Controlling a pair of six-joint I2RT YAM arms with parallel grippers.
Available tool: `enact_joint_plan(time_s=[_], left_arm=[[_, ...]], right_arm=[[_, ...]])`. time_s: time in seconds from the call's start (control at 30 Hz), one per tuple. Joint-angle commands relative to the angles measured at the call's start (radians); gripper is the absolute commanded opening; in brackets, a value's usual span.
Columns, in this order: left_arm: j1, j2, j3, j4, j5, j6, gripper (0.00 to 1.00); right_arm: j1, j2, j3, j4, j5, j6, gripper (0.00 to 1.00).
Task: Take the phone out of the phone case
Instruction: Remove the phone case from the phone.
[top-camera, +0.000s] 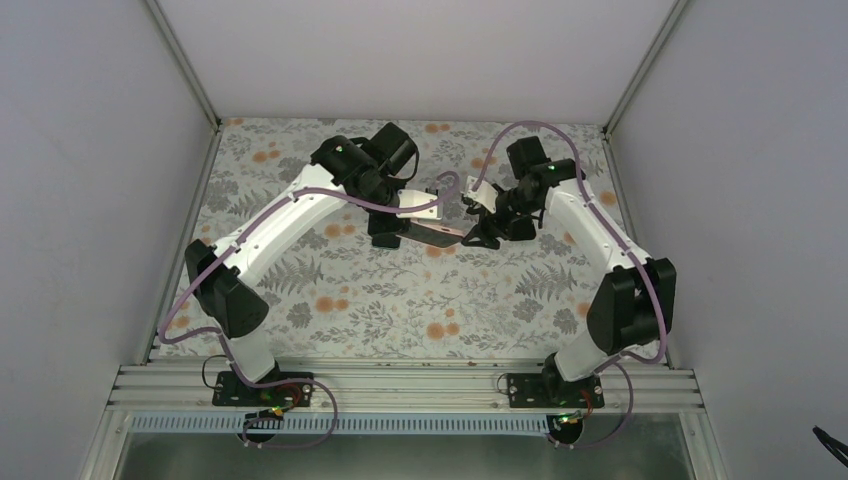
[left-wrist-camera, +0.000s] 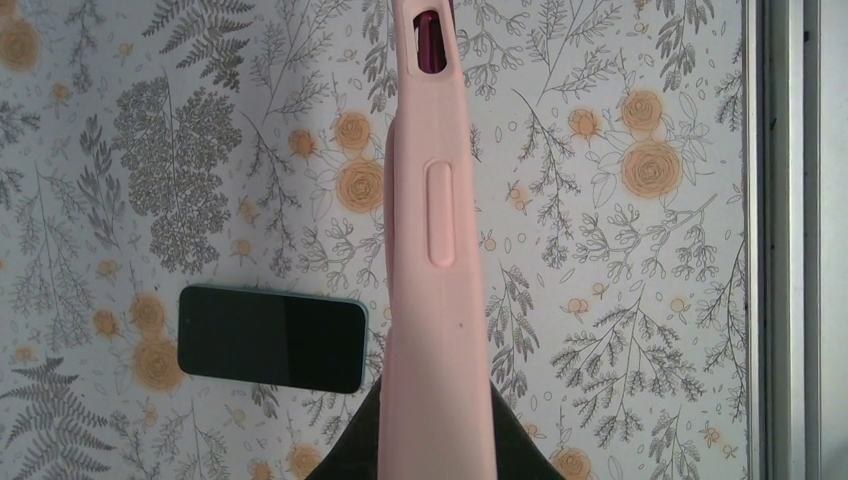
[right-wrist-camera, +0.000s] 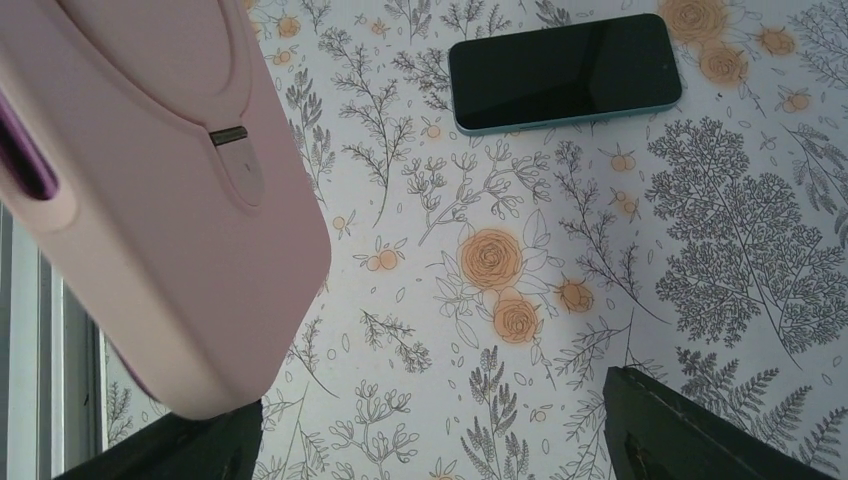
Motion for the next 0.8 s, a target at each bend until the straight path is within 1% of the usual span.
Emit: enact_joint_plan(time_s=[0.0,0.1,0.3,0.4,0.63,0.77], left_arm=[[-0.003,-0.045,0.000,0.023,0.032,0.007,0.02],[-0.004,-0.044,0.007,0.022,0.051,0.007,0.02],[-0.022,-0.027,0.034,-0.009,0.105,0.007,0.02],[-0.044,-0.024,0.032,-0.021,0.108,0.008,0.02],[-0.068,-0.033,0.018,-0.022,0.119,0.006,0.02],[-0.072,-0.031,0.041,-0.008,0.138,0.006,0.02]], right_arm=[[-0.008,0.017,0.039,0.022,-0.075,0.003,0.84],[-0.007,0.019,0.041,0.047,-0.083,0.022,0.83],[-0.008,0.002,0.025,0.193,-0.048,0.117,0.81],[-0.008,0.007,0.039,0.248,-0.031,0.154,0.81],[-0.008,0.027,0.105,0.277,-0.014,0.183,0.81],[-0.006,0.039,0.117,0.278,-0.078,0.197,0.83]])
